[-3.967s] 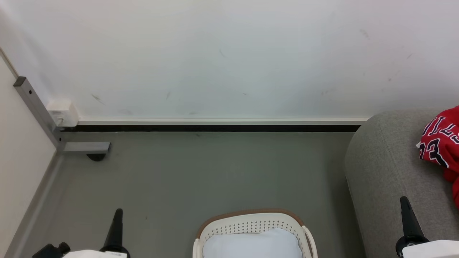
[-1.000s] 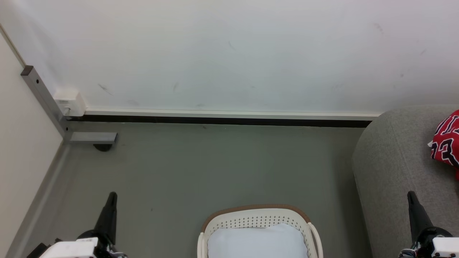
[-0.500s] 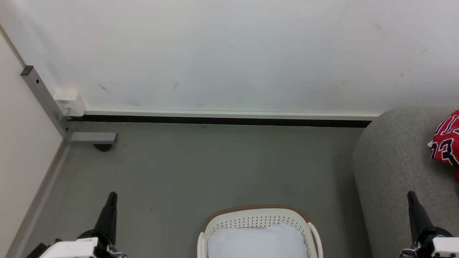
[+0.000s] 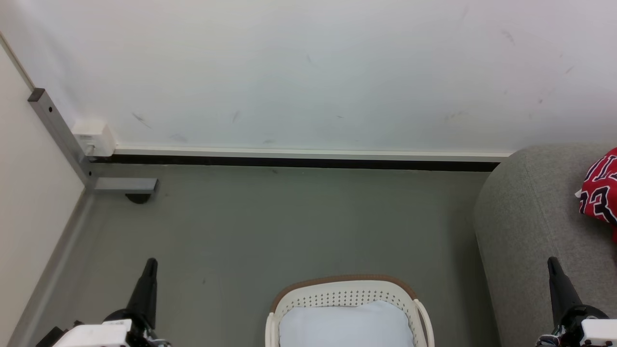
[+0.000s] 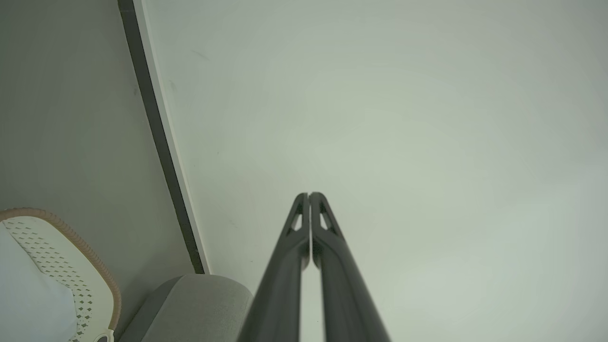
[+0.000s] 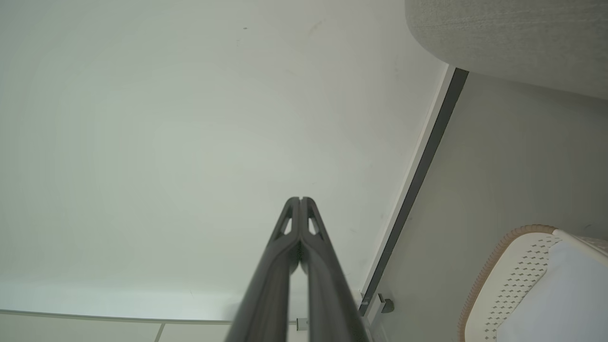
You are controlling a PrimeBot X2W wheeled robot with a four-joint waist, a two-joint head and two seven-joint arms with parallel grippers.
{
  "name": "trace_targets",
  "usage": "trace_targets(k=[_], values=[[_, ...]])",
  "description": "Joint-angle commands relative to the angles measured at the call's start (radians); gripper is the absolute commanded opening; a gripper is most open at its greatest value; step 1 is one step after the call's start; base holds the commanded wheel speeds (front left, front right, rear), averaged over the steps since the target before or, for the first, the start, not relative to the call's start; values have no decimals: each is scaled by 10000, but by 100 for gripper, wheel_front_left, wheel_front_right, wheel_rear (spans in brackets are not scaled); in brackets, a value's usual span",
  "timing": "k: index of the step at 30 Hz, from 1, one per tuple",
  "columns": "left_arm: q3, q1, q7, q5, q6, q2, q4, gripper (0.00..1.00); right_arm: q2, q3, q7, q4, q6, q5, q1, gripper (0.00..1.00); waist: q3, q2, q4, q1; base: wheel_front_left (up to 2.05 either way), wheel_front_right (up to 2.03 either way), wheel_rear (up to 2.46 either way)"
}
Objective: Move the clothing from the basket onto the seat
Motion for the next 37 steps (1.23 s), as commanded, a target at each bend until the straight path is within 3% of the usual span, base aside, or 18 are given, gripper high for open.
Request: trace_targets(k=[1, 37], values=[[15, -83, 40, -133, -41, 73, -34, 0, -12, -31, 33, -58, -21, 15, -126, 0, 0, 0, 0, 0, 0, 0, 0], [14, -83, 39, -135, -40, 72, -35, 0, -12, -29, 30, -57, -21, 17, -126, 0, 0, 0, 0, 0, 0, 0, 0]])
